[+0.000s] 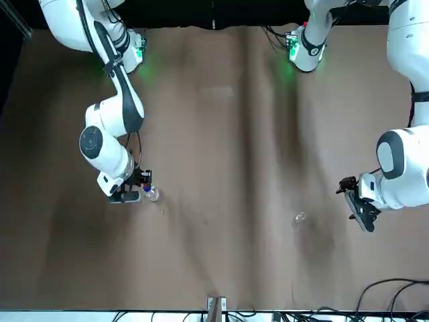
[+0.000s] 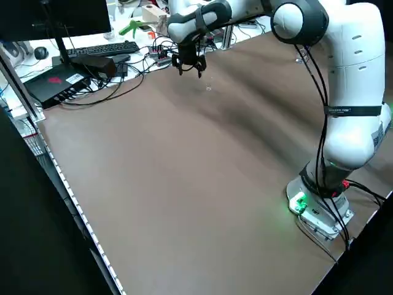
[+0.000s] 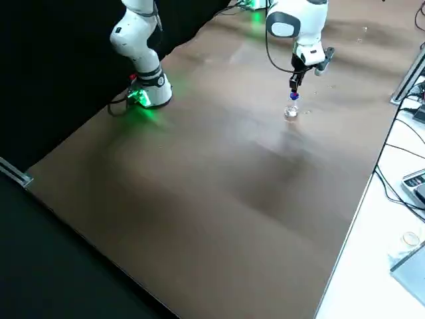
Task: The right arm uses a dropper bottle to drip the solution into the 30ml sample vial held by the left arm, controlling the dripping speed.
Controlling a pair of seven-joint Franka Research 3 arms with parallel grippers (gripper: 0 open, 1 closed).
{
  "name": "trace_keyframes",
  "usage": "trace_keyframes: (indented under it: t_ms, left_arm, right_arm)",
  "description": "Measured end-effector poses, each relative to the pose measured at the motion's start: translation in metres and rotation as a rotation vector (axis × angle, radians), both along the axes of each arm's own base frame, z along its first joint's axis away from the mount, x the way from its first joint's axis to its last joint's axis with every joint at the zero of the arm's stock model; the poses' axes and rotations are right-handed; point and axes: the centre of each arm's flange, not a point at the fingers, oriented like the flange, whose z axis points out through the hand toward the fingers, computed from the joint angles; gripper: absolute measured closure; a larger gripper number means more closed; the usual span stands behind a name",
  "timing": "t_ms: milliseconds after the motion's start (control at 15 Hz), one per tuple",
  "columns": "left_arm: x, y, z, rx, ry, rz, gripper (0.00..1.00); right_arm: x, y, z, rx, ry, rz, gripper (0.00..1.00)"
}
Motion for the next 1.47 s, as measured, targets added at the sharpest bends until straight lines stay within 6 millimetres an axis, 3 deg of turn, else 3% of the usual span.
trace_keyframes:
  t_ms: [200, 267, 467, 933, 1133, 1467]
  left_arm:
    - [0.000, -0.006, -0.005, -0.081, -0.017, -0.063, 0.00]
    - [0.000, -0.007, -0.010, -0.101, -0.021, -0.098, 0.00]
    - [0.002, -0.008, -0.028, -0.157, -0.056, -0.184, 0.00]
    - [0.006, -0.008, -0.101, -0.347, -0.148, -0.255, 0.00]
    - [0.012, -0.012, -0.117, -0.372, -0.174, -0.224, 0.00]
    - [0.013, -0.034, -0.139, -0.417, -0.196, -0.245, 0.01]
  right_arm:
    - [0.000, 0.000, -0.001, -0.001, 0.002, 0.000, 0.57]
    - [0.000, 0.000, -0.002, -0.001, 0.003, 0.001, 0.62]
    - [0.000, 0.000, -0.006, -0.003, 0.008, 0.001, 0.63]
    - [0.000, 0.000, -0.010, -0.005, 0.012, 0.000, 0.69]
    - [0.000, 0.000, -0.011, -0.005, 0.012, 0.000, 0.72]
    - [0.000, 0.000, -0.011, -0.005, 0.013, 0.001, 0.77]
